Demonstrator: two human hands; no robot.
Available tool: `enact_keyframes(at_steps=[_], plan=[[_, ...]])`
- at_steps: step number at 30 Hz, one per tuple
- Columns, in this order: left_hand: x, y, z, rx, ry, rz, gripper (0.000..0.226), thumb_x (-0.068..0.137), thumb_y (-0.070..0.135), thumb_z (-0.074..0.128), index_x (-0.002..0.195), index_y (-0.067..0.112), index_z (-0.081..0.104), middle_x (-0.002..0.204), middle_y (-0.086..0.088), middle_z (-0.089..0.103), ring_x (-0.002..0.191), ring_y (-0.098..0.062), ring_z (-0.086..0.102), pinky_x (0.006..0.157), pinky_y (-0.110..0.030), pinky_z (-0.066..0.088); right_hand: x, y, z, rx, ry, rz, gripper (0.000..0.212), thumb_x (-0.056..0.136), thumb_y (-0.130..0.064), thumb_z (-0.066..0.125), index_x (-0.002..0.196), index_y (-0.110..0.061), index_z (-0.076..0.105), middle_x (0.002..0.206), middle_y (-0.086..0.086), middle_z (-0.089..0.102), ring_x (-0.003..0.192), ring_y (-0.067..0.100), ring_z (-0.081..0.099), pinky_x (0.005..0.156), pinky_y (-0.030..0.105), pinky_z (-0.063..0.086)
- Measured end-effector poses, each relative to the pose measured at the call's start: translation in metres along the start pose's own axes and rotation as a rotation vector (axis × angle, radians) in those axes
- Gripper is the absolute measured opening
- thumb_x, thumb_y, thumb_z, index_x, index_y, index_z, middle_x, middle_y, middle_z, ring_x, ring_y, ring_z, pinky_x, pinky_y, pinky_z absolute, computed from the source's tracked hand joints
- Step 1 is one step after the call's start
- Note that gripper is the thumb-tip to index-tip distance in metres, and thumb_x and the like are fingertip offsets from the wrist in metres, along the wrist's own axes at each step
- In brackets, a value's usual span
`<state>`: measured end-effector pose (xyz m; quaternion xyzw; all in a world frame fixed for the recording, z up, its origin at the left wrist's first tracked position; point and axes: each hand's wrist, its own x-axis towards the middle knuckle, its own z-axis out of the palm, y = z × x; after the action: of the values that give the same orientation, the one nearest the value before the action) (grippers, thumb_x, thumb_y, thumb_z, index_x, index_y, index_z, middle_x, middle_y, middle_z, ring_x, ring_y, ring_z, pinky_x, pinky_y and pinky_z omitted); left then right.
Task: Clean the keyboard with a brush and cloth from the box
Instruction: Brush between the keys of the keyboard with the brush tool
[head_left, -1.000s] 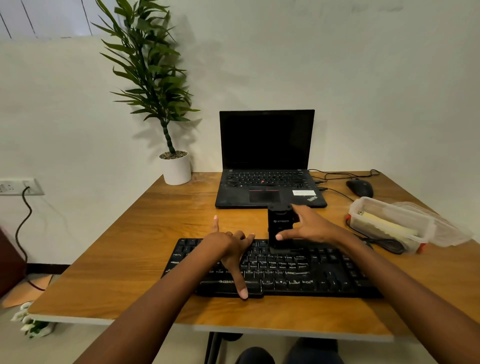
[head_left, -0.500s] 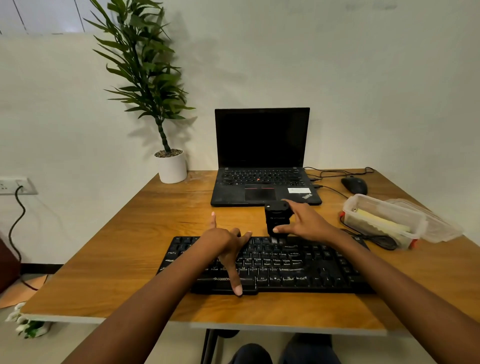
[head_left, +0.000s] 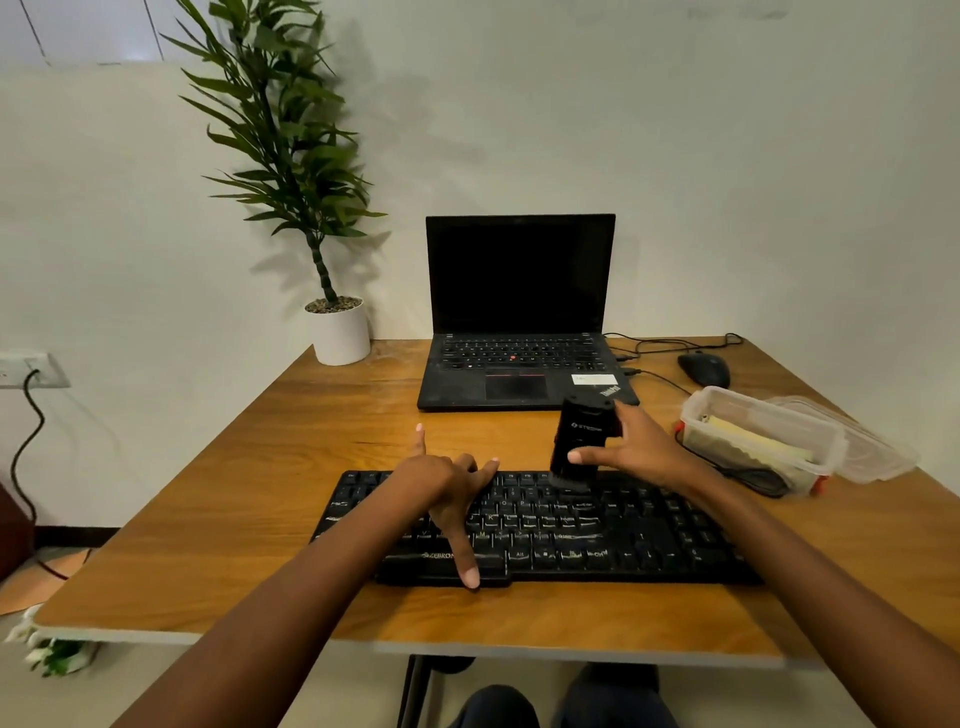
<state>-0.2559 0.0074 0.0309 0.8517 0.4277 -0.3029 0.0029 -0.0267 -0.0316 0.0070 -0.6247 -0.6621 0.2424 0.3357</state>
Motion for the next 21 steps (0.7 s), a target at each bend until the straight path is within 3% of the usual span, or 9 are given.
enact_keyframes(at_steps=[2,4,7,9,12,16,21], plan=[[0.000,0.001,0.000,-0.001,-0.002,0.002,0.133,0.065,0.067,0.069,0.144,0.024,-0.028,0.159,-0.005,-0.003,0.146,-0.031,0.005,0.099,-0.070,-0.022,-0.005,0.008,-0.003,0.026,-0.067,0.022,0.054,0.073,-0.013,0.076,0.119,-0.020,0.047,0.106,-0.014,0.054,0.096,-0.002,0.050,0.068,0.001,0.041],[0.000,0.000,0.000,-0.005,-0.004,0.003,0.133,0.064,0.068,0.069,0.144,0.025,-0.028,0.159,-0.005,-0.003,0.146,-0.031,0.004,0.099,-0.070,-0.022,-0.007,0.005,-0.004,0.011,-0.040,0.021,0.057,0.074,-0.016,0.076,0.124,-0.017,0.047,0.111,-0.010,0.055,0.103,0.004,0.051,0.072,0.004,0.040],[0.001,-0.002,0.002,-0.026,0.003,0.009,0.133,0.064,0.068,0.069,0.144,0.025,-0.028,0.159,-0.004,-0.004,0.146,-0.030,0.003,0.098,-0.070,-0.023,-0.004,0.003,-0.004,-0.115,0.093,-0.024,0.060,0.075,-0.026,0.075,0.127,-0.015,0.047,0.113,-0.004,0.059,0.108,0.015,0.054,0.085,0.022,0.044],[0.002,-0.003,0.003,-0.035,0.006,0.015,0.133,0.064,0.068,0.069,0.144,0.025,-0.028,0.159,-0.003,-0.006,0.146,-0.030,0.002,0.097,-0.070,-0.024,-0.007,0.001,-0.006,-0.019,0.125,-0.001,0.052,0.075,-0.020,0.075,0.120,-0.017,0.050,0.105,-0.011,0.057,0.101,0.009,0.053,0.079,0.014,0.041],[0.003,-0.004,0.004,-0.039,0.008,0.018,0.133,0.063,0.068,0.070,0.144,0.026,-0.028,0.159,-0.003,-0.005,0.146,-0.029,0.002,0.097,-0.070,-0.025,-0.012,0.006,-0.006,-0.028,0.007,0.019,0.053,0.074,-0.017,0.076,0.120,-0.016,0.049,0.106,-0.012,0.055,0.098,0.003,0.051,0.069,0.004,0.038],[0.000,-0.003,0.003,-0.044,0.007,0.017,0.132,0.065,0.067,0.069,0.144,0.025,-0.027,0.159,-0.004,-0.005,0.146,-0.030,0.003,0.098,-0.069,-0.024,-0.008,0.001,-0.004,-0.150,0.082,0.007,0.066,0.075,-0.027,0.075,0.132,-0.012,0.044,0.125,0.002,0.058,0.112,0.015,0.053,0.088,0.025,0.044],[0.001,-0.003,0.005,-0.052,0.015,0.025,0.131,0.065,0.068,0.069,0.144,0.025,-0.027,0.159,-0.004,-0.004,0.146,-0.029,0.003,0.098,-0.069,-0.025,-0.014,-0.007,0.001,-0.107,0.319,0.056,0.063,0.073,-0.026,0.077,0.127,-0.012,0.049,0.120,0.006,0.060,0.112,0.022,0.055,0.087,0.031,0.045]])
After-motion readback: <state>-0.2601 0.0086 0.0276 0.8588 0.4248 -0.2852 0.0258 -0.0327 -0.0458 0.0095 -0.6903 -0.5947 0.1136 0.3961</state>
